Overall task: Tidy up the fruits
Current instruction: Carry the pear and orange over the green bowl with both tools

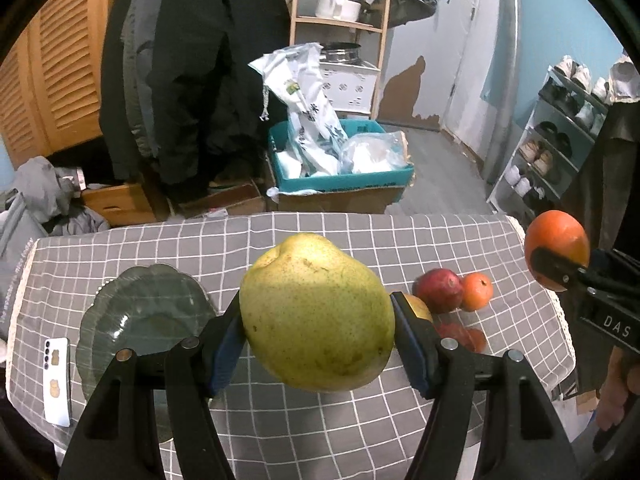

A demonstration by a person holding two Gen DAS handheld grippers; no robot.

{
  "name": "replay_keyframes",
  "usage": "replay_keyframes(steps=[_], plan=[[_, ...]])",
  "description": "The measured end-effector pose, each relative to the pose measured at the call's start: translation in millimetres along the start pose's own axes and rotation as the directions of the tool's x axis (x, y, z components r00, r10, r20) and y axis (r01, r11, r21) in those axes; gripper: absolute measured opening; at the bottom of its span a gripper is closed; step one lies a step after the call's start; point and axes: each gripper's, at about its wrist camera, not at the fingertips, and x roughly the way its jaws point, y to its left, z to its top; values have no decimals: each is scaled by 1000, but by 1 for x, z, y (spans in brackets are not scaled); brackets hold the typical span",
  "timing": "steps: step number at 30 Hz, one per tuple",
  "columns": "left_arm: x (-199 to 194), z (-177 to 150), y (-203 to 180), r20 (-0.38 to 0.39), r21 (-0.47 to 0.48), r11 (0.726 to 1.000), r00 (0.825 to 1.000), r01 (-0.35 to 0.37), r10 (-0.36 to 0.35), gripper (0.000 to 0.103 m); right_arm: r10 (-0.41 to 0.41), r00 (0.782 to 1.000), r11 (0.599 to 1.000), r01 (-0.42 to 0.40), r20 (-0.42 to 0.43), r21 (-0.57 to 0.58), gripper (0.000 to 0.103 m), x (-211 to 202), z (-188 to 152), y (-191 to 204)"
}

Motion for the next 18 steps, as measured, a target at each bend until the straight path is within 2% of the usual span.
replay_keyframes(steps=[8,18], plan=[[-6,1,26,15,-36,999,999,-30,31,70,35,999,999,-35,-5,-30,63,7,11,27],[-9,-3,65,15,-96,993,998,-66,67,70,102,995,992,-103,-16,-79,63,23,32,80]])
